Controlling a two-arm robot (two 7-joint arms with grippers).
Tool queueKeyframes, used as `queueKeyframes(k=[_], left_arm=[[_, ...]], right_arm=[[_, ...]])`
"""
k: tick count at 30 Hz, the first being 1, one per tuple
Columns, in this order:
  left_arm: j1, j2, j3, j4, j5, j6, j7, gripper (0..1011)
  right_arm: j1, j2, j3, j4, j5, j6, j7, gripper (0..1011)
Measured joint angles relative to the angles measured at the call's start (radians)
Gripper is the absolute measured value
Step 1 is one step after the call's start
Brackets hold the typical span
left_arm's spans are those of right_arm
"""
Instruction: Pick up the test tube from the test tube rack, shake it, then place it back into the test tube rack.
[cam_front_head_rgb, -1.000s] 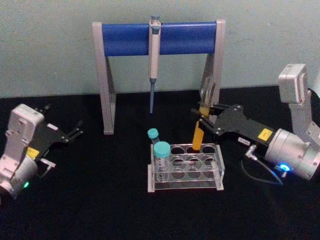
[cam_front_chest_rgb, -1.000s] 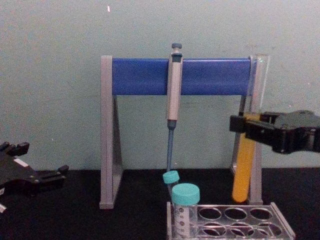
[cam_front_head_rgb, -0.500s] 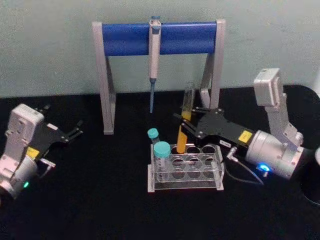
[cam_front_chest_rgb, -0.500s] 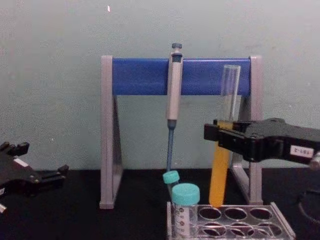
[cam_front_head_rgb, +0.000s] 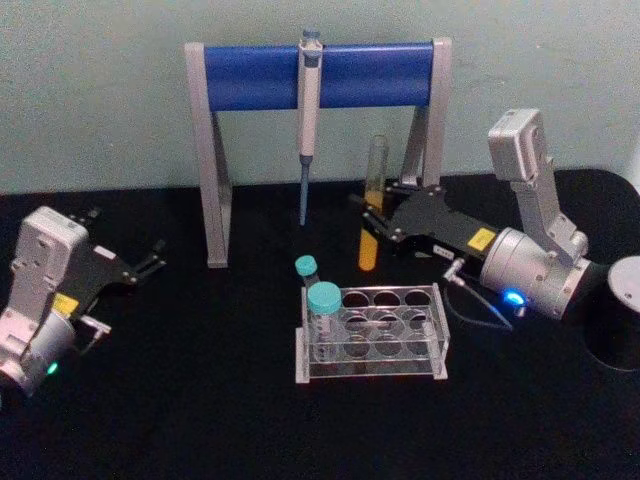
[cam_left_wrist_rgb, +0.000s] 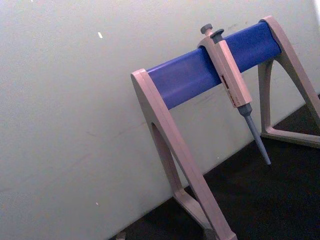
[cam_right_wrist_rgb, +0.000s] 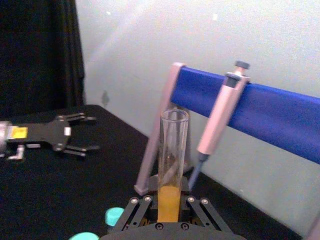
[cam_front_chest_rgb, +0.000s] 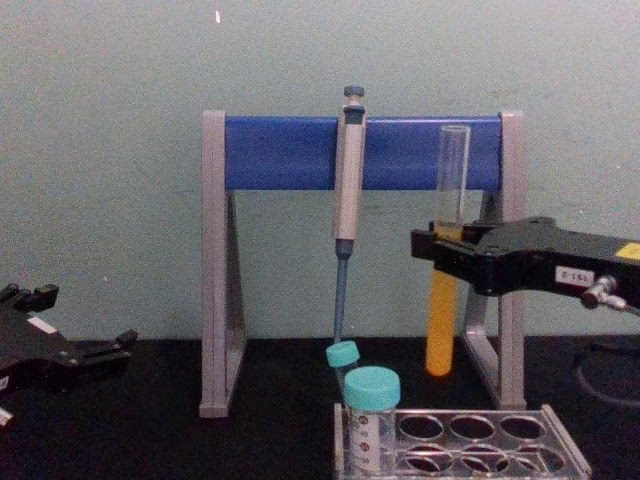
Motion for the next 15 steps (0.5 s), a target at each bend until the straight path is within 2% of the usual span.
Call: queueKeyframes(k=[8,15], left_arm=[[0.0,0.0,0.0,0.0,0.0,0.0,0.0,1001],[0.0,0.0,0.0,0.0,0.0,0.0,0.0,1001]], right_arm=[[-0.014,0.011,0.027,-0.003,-0.003,-0.001,-0.008,225],[-0.07,0.043,0.056,-0.061,0.006,0.001,-0.012,226]])
